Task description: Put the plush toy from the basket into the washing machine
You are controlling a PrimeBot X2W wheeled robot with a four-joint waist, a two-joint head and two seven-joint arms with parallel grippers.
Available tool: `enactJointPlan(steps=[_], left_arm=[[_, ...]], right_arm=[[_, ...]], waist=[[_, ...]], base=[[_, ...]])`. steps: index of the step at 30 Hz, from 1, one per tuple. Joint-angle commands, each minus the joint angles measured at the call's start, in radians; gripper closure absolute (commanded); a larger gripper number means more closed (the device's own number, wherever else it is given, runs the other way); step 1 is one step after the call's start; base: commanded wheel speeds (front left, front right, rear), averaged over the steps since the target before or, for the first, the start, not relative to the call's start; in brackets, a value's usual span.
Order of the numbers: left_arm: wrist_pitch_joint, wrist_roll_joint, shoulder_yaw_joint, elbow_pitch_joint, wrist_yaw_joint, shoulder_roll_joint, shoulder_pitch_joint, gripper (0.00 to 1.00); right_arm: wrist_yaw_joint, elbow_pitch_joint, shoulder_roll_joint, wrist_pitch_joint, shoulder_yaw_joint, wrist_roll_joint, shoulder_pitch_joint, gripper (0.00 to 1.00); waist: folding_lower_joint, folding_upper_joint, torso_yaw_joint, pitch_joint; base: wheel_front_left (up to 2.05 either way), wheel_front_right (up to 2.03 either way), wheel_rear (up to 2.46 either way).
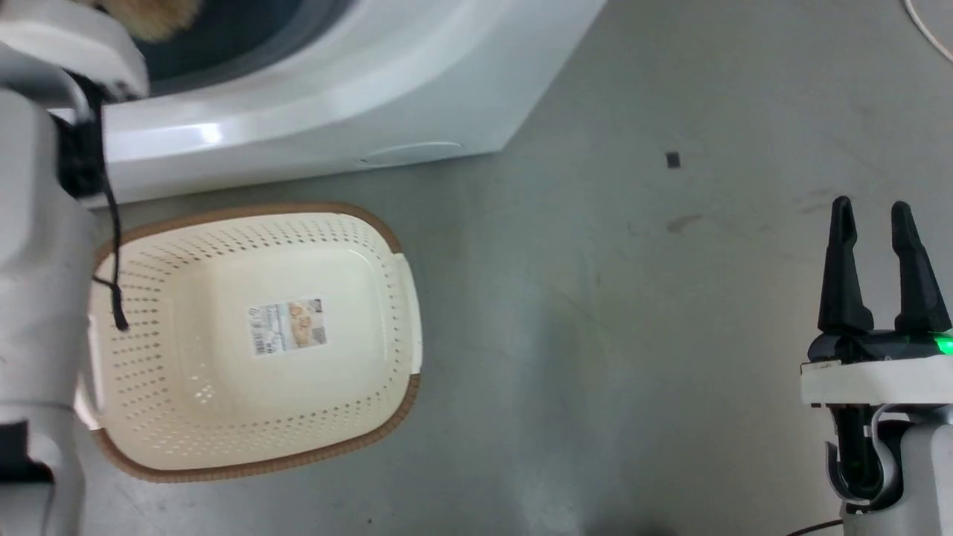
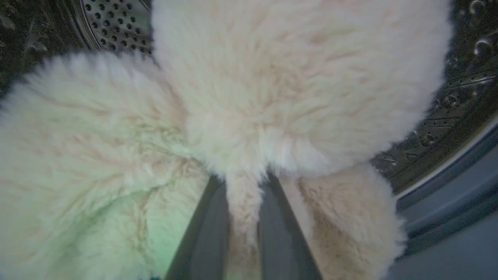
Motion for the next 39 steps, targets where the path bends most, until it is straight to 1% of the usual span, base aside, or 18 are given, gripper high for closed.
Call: enactJointPlan(steps=[1, 4, 9, 12, 14, 20, 22, 29, 32, 39], left_arm=[[-0.006, 0.002, 0.007, 0.000, -0.005, 0.006, -0.029, 1.00], [-0.006, 0.003, 0.018, 0.033, -0.017, 0.026, -0.095, 1.00], [-0.006, -0.008, 0.043, 0.068, -0.021, 0.044, -0.202, 1.00], [-0.006, -0.001, 0.042, 0.117, -0.045, 0.076, -0.284, 1.00], [-0.006, 0.013, 0.033, 0.142, -0.050, 0.090, -0.328, 1.00], [-0.006, 0.024, 0.026, 0.200, -0.051, 0.096, -0.407, 1.00], [-0.006, 0.027, 0.026, 0.218, -0.045, 0.096, -0.414, 0.00], [-0.006, 0.023, 0.029, 0.245, -0.055, 0.094, -0.409, 0.00], [-0.006, 0.011, 0.037, 0.257, -0.062, 0.085, -0.397, 0.00], [-0.006, -0.011, 0.063, 0.252, -0.073, 0.066, -0.304, 0.00]], right_arm=[[-0.001, -0.004, 0.000, -0.004, 0.001, 0.005, -0.017, 0.00], [-0.001, -0.006, 0.000, -0.004, 0.007, 0.016, -0.029, 0.00], [-0.001, -0.012, 0.000, -0.004, 0.016, 0.031, -0.049, 0.00], [-0.001, -0.014, 0.000, -0.004, 0.025, 0.040, -0.061, 0.00], [-0.001, -0.014, 0.000, -0.004, 0.031, 0.046, -0.066, 0.00], [-0.001, -0.014, 0.000, -0.004, 0.041, 0.059, -0.069, 0.00], [-0.001, -0.013, 0.000, -0.004, 0.045, 0.062, -0.069, 0.00], [-0.001, -0.012, 0.000, -0.004, 0.049, 0.061, -0.073, 0.00], [-0.001, -0.008, 0.000, -0.004, 0.045, 0.056, -0.072, 0.00], [-0.001, -0.002, 0.000, -0.004, 0.048, 0.044, -0.064, 0.00]], waist=[[-0.0001, 0.0000, -0.027, 0.029], [-0.0001, 0.0000, -0.046, 0.058], [-0.0001, 0.0000, -0.071, 0.101], [-0.0001, 0.0000, -0.087, 0.126], [-0.0001, 0.0000, -0.098, 0.136], [-0.0001, 0.0000, -0.113, 0.154], [-0.0001, 0.0000, -0.114, 0.157], [-0.0001, 0.0000, -0.106, 0.153], [-0.0001, 0.0000, -0.096, 0.140], [-0.0001, 0.0000, -0.078, 0.081]], base=[[0.00, 0.00, 0.00], [0.00, 0.00, 0.00], [0.00, 0.00, 0.00], [0.00, 0.00, 0.00], [0.00, 0.00, 0.00], [0.00, 0.00, 0.00], [0.00, 0.00, 0.00], [0.00, 0.00, 0.00], [0.00, 0.00, 0.00], [0.00, 0.00, 0.00]])
